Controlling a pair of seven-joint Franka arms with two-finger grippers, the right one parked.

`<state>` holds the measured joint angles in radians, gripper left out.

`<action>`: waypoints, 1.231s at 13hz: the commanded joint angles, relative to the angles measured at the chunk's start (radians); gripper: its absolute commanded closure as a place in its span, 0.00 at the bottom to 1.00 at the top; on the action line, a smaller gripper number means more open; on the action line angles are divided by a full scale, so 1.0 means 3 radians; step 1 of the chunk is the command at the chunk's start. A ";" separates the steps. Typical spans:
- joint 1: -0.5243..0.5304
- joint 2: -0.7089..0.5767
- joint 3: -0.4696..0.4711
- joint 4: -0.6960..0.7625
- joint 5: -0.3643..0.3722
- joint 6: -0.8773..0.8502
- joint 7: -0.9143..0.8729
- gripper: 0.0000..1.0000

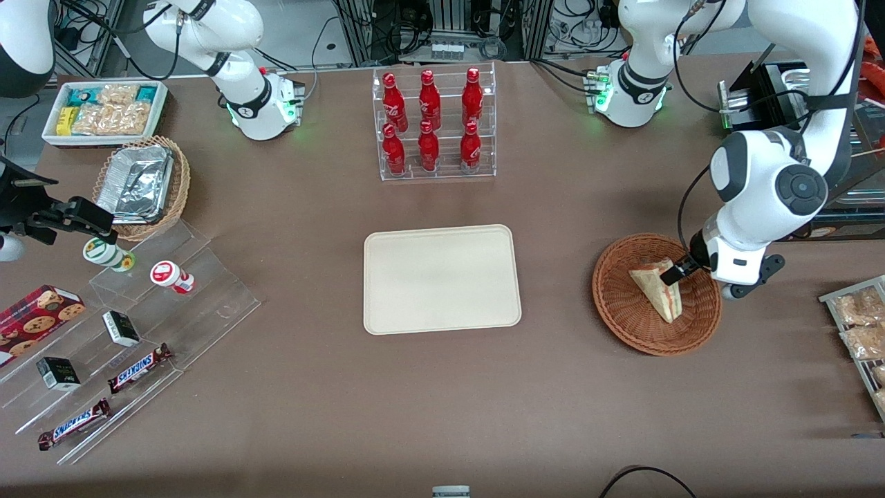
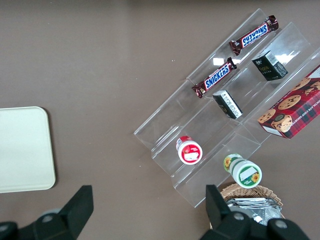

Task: Place sandwich from basket to tray
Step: 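Lower the left gripper and close it on the sandwich's crust edge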

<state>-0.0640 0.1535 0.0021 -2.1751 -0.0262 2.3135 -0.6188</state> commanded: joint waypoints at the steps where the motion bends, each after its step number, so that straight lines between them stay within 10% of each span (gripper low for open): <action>1: -0.0047 0.0122 -0.0002 -0.0021 -0.0025 0.0178 -0.0059 0.00; 10: -0.0032 0.0449 0.0003 -0.0016 -0.0025 0.0296 -0.0059 0.00; 11: -0.0037 0.0460 0.0003 -0.0016 -0.0025 0.0296 -0.0064 0.08; 13: -0.0032 0.0439 0.0003 -0.0016 -0.0030 0.0245 -0.0064 0.71; 16: -0.0032 0.0383 0.0003 0.0040 -0.0030 0.0000 -0.0019 1.00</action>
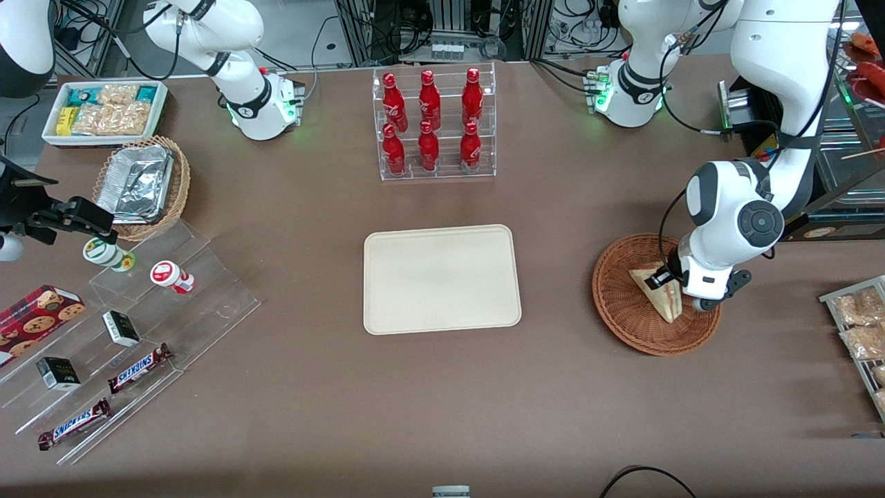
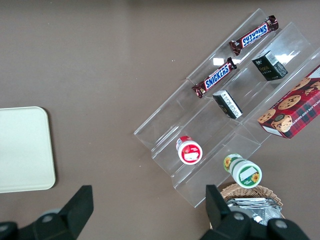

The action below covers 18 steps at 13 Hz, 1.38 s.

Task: Place sandwich from basket to tray
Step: 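Lower the left gripper and close it on the sandwich's crust edge, then lift the sandwich and carry it with the left gripper to the tray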

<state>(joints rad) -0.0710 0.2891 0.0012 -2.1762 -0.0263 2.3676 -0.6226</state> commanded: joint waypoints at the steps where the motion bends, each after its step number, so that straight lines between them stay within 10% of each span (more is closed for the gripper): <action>1: -0.0014 -0.0074 0.0006 0.0166 -0.0025 -0.0358 0.0019 1.00; 7: -0.0356 -0.0054 -0.0004 0.0979 0.0006 -0.1392 0.0183 1.00; 18: -0.1547 0.0559 -0.0009 0.1771 -0.0265 -0.1383 -0.0112 1.00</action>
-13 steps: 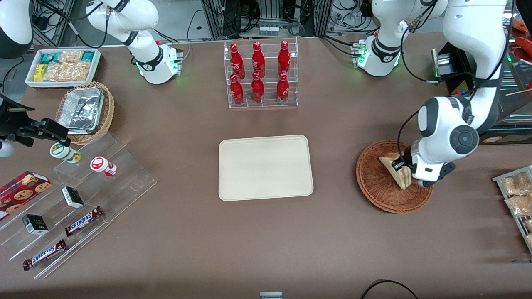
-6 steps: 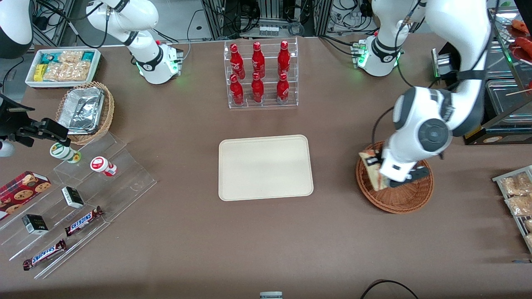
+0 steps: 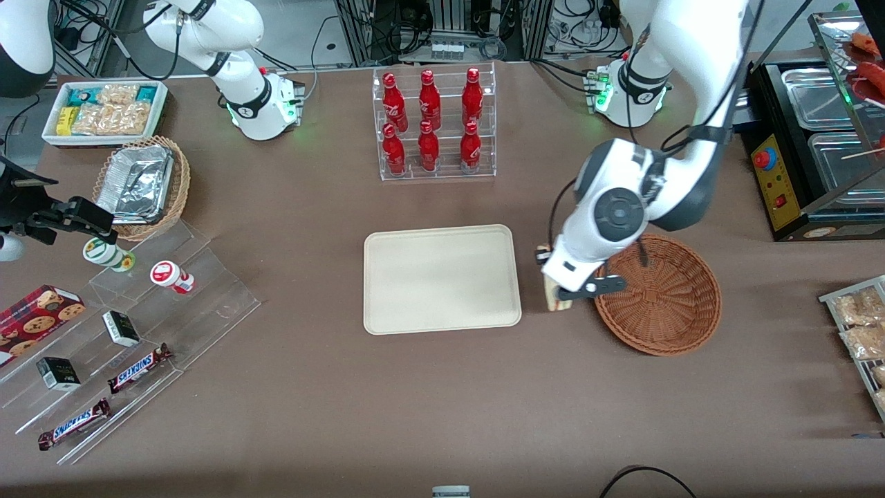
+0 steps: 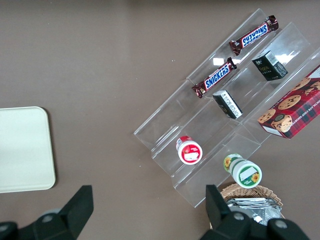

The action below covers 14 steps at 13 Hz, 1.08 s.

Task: Place sandwich from basket to tray
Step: 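Lift the sandwich and carry it with the left gripper to the tray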

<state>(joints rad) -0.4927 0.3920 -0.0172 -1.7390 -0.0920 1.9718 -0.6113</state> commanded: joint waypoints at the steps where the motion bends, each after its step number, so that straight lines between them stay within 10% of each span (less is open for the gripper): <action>1: -0.0193 0.0303 0.0052 0.0442 -0.0046 -0.0068 -0.0217 1.00; 14: -0.0709 0.1352 -0.0070 0.1660 -0.0220 -0.0038 -0.0964 1.00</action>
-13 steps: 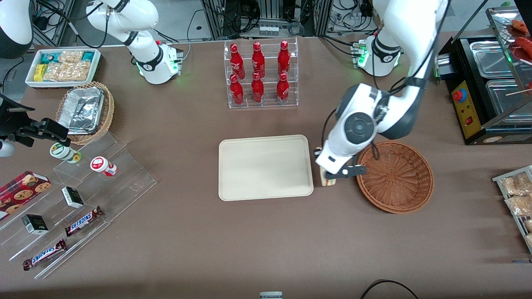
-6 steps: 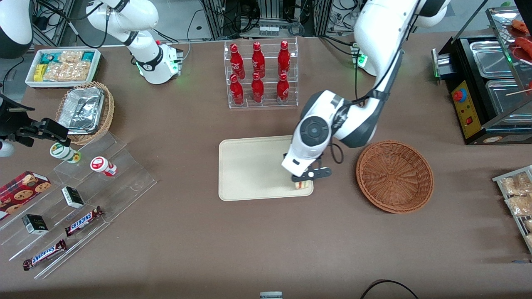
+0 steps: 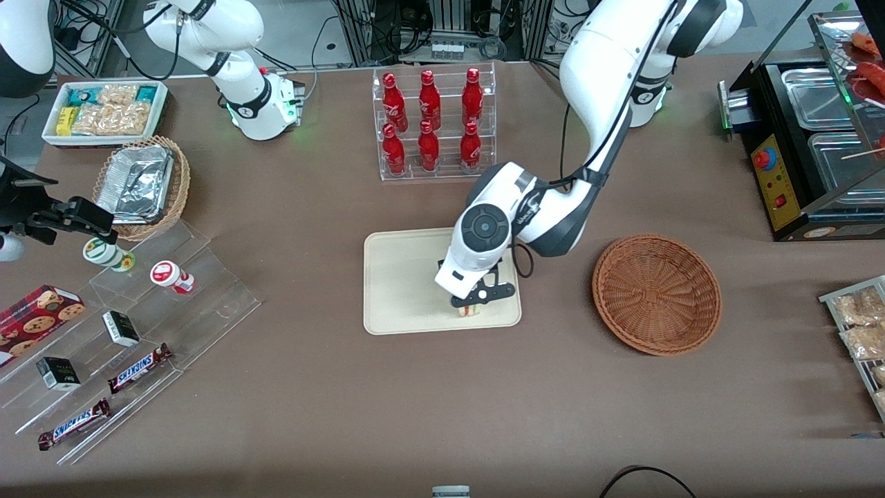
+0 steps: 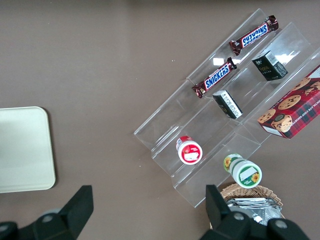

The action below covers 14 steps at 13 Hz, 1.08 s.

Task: Place sandwich from basket to tray
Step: 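Lift the sandwich and carry it with the left gripper to the tray, then lower the sandwich onto the cream tray and open the left gripper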

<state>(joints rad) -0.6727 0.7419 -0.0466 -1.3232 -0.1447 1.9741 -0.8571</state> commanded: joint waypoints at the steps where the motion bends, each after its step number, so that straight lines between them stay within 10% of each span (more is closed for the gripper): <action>1: -0.0120 0.0227 0.0022 0.0299 -0.0049 -0.0046 -0.0150 1.00; 12: -0.0253 0.0421 0.0022 0.0366 -0.0008 0.0005 -0.0492 1.00; 13: -0.0258 0.0431 0.0022 0.0371 0.0002 0.0011 -0.0497 0.97; 14: -0.0273 0.0437 0.0022 0.0366 0.0007 0.0016 -0.0502 0.73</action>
<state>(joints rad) -0.7375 0.8504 -0.0491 -1.2499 -0.1448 1.9820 -0.9764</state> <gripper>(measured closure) 0.846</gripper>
